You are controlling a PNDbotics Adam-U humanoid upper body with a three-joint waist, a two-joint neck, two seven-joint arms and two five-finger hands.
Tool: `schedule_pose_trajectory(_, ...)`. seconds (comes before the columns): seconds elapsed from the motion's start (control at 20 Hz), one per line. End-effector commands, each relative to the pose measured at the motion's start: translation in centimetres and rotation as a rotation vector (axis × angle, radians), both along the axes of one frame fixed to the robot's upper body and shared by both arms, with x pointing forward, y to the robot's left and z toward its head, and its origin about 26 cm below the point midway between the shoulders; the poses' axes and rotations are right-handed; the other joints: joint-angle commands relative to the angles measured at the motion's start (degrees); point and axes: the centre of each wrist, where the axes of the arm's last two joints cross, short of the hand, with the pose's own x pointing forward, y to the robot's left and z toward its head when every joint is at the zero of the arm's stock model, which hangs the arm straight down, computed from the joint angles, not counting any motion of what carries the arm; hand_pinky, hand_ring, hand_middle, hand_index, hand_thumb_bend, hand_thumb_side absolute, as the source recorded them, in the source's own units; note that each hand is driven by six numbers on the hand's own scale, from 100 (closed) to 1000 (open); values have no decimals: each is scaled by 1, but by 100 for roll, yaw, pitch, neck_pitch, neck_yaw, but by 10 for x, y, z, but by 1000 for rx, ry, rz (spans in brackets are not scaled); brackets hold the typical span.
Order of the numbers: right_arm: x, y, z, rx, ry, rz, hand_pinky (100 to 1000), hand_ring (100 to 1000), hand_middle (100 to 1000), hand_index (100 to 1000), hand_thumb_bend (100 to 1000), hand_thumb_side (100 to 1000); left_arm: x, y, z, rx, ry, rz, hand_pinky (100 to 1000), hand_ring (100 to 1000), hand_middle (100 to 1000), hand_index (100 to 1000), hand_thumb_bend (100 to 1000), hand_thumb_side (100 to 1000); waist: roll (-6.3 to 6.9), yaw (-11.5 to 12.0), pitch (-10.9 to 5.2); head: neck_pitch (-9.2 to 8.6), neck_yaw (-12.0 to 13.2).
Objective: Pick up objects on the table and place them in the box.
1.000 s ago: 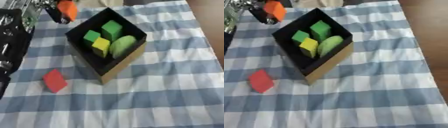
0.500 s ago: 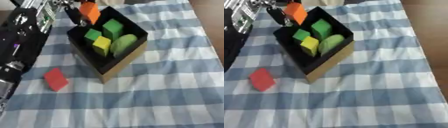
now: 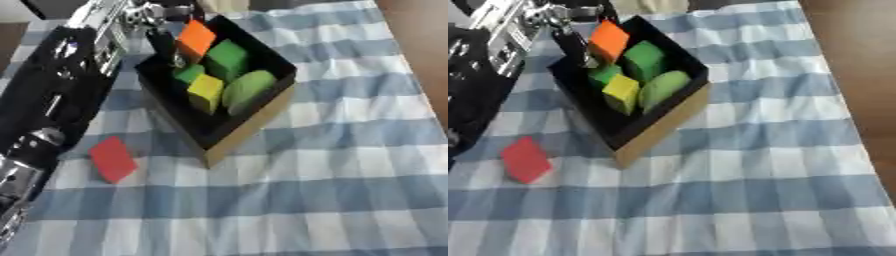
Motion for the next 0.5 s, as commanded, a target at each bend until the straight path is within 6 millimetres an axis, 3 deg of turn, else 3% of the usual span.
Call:
schedule_pose_trajectory(0.05, -1, -1, 9, -95, -94, 22, 1000, 1000, 352, 1000, 100, 523, 1, 0, 5, 43, -10, 0, 906, 907, 845, 901, 644, 100, 8, -10, -194, -62, 12)
schedule_pose_trajectory(0.5, -2, -3, 10, -88, -90, 17, 1000, 1000, 356, 1000, 100, 523, -4, 6, 11, 23, -41, -29, 894, 905, 840, 898, 593, 100, 22, -2, -248, -95, -45)
